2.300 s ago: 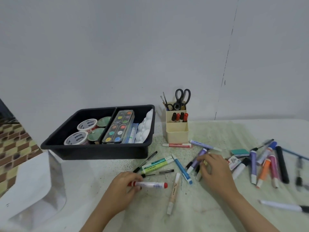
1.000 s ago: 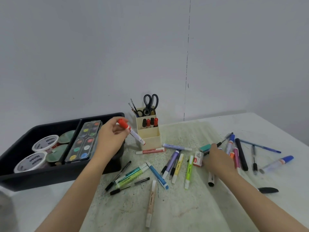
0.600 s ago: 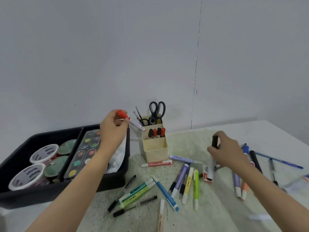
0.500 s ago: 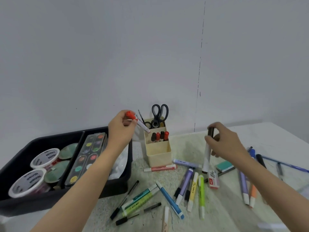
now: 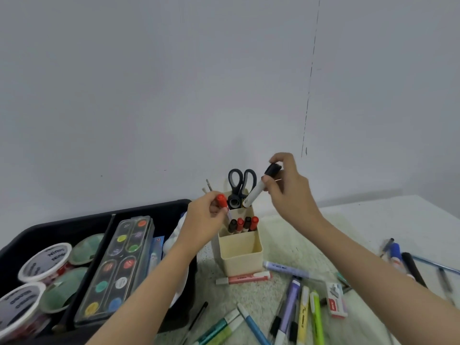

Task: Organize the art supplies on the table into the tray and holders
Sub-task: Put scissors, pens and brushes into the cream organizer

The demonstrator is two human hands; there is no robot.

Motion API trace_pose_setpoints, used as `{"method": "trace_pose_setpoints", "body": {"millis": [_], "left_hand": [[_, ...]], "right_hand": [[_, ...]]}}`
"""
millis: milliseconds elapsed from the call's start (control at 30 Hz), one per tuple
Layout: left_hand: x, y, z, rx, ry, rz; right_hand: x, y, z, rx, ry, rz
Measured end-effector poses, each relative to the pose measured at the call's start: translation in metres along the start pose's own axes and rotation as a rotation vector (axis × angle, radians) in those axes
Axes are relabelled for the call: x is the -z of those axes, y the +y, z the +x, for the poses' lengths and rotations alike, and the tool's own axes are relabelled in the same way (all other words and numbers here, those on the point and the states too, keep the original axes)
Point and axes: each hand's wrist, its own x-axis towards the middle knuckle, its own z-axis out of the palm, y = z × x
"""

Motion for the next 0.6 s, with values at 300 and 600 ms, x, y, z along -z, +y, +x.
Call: {"method": "trace_pose_setpoints", "body": {"millis": [300,600], "left_hand": [[-0.012,0.001,0.006,0.049,-0.171,-0.043],[-0.015,0.008,0.007,0.071,-0.206,-0.122]], "right_hand": [[-0.029,0.027,-0.010,0.044,-0.263,-0.248],[-0.031,0.041,-0.018,-0.040,-0.351,-0.264]]}}
